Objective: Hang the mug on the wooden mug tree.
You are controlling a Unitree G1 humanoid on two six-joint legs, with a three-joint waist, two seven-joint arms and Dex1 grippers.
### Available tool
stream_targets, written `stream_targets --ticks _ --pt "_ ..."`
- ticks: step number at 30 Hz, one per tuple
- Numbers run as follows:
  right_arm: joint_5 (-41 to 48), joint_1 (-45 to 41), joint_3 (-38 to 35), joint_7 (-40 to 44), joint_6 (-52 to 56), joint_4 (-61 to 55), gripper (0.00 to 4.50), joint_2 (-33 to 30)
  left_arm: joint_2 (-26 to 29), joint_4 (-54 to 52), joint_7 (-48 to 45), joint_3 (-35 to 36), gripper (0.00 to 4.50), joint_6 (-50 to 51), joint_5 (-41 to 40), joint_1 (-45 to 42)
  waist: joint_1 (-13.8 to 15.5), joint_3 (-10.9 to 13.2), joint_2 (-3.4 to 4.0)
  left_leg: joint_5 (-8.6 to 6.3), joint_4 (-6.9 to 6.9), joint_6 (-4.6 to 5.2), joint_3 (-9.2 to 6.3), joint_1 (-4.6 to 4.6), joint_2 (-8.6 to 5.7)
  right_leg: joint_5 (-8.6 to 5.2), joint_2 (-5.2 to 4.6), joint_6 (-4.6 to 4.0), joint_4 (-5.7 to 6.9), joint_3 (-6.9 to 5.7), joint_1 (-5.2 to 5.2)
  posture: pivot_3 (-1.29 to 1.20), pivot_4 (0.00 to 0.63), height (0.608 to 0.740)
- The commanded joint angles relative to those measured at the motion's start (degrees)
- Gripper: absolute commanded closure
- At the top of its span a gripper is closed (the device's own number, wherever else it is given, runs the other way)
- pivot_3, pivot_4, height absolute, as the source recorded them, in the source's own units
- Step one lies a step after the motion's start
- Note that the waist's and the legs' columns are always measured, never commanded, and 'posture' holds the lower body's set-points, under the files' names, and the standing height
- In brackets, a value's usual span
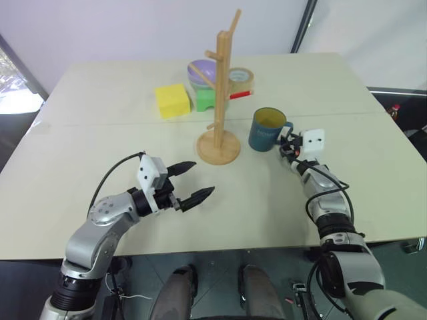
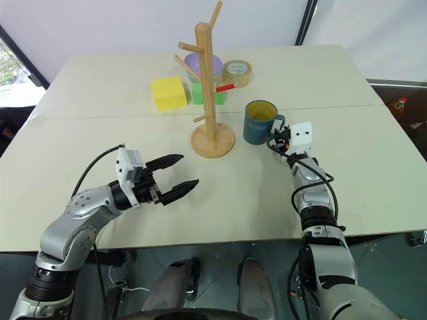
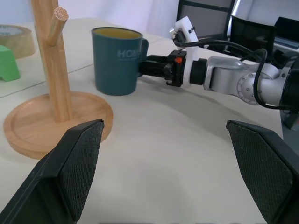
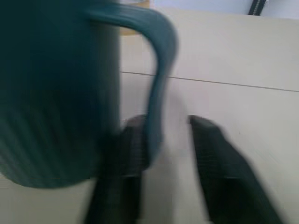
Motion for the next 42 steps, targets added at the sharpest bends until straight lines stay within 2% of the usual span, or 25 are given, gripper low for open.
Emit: stream_targets --ticks 1,6,9,13,15,18,23,31,42 --pt "1.1 -0.6 -0.3 1.9 -1.7 -1.6 4.47 0.2 0.1 -1.3 0.2 1.5 0.0 -1.5 -0.3 0.0 0.0 0.0 0.0 0.0 0.0 0.0 0.0 0.01 0.0 0.0 0.01 0.0 0.0 0.0 0.01 0.0 0.15 0.74" --pt "2.4 1.2 -0.1 5.8 -1.0 -6.4 4.47 -0.4 0.4 -0.9 0.5 2.2 0.0 -2.0 -0.1 0.2 0.0 0.0 0.0 0.0 0.0 0.0 0.0 0.02 0.0 0.0 0.01 0.0 0.02 0.01 0.01 0.0 0.15 0.74" --pt "0.9 4.4 3.5 13.0 -0.6 -15.3 4.47 -4.6 0.6 0.2 1.1 4.0 0.0 -2.7 -0.1 -0.1 0.0 0.0 0.02 0.0 -0.01 0.0 0.0 0.02 0.01 0.0 0.01 0.01 0.02 0.01 0.0 0.0 0.15 0.74" --pt "3.3 7.3 6.7 23.7 3.4 -29.7 4.47 -11.5 0.3 2.3 2.1 8.3 0.0 -3.2 -1.6 -0.8 0.0 0.0 0.04 0.0 0.01 0.0 -0.01 0.02 0.01 -0.02 0.0 0.03 0.03 0.0 0.01 0.0 0.15 0.74" --pt "5.0 5.6 7.6 27.8 7.6 -36.0 4.47 -14.7 0.8 3.9 1.8 10.8 0.0 -3.5 -2.4 -1.6 -0.1 0.0 0.05 -0.01 0.02 -0.01 0.01 0.04 0.04 -0.02 0.0 0.03 0.04 0.01 0.02 0.0 0.15 0.74" --pt "5.6 1.8 8.4 30.0 12.4 -39.6 4.47 -17.0 1.4 5.3 1.3 13.0 0.0 -3.5 -3.8 -2.8 -0.1 0.0 0.04 -0.01 0.03 -0.01 -0.02 0.05 0.09 -0.05 0.03 0.07 0.08 0.0 0.0 0.0 0.15 0.74" --pt "4.0 -4.3 9.6 32.0 13.4 -37.5 4.47 -17.9 1.6 5.8 1.0 13.5 0.0 -3.2 -4.4 -4.2 0.4 0.0 0.01 -0.02 0.02 -0.02 -0.02 0.03 0.1 -0.01 -0.03 0.01 0.0 0.0 0.02 0.0 0.15 0.74" --pt "0.9 -15.9 12.1 34.7 9.6 -24.4 4.47 -16.4 1.0 4.6 1.9 12.8 0.0 -3.4 -4.1 -3.5 0.3 0.0 -0.01 -0.02 0.03 0.0 0.01 -0.22 -0.04 -0.02 -0.11 0.08 -0.02 -0.01 -0.19 0.0 0.15 0.74" --pt "-1.6 -19.8 13.8 37.5 6.1 -17.0 4.47 -15.9 1.2 3.7 2.6 13.2 0.0 -3.4 -4.2 -2.4 0.2 0.0 -0.01 -0.02 0.03 0.0 0.01 -0.22 -0.03 -0.02 -0.04 0.07 0.03 -0.01 -0.22 0.0 0.15 0.74"
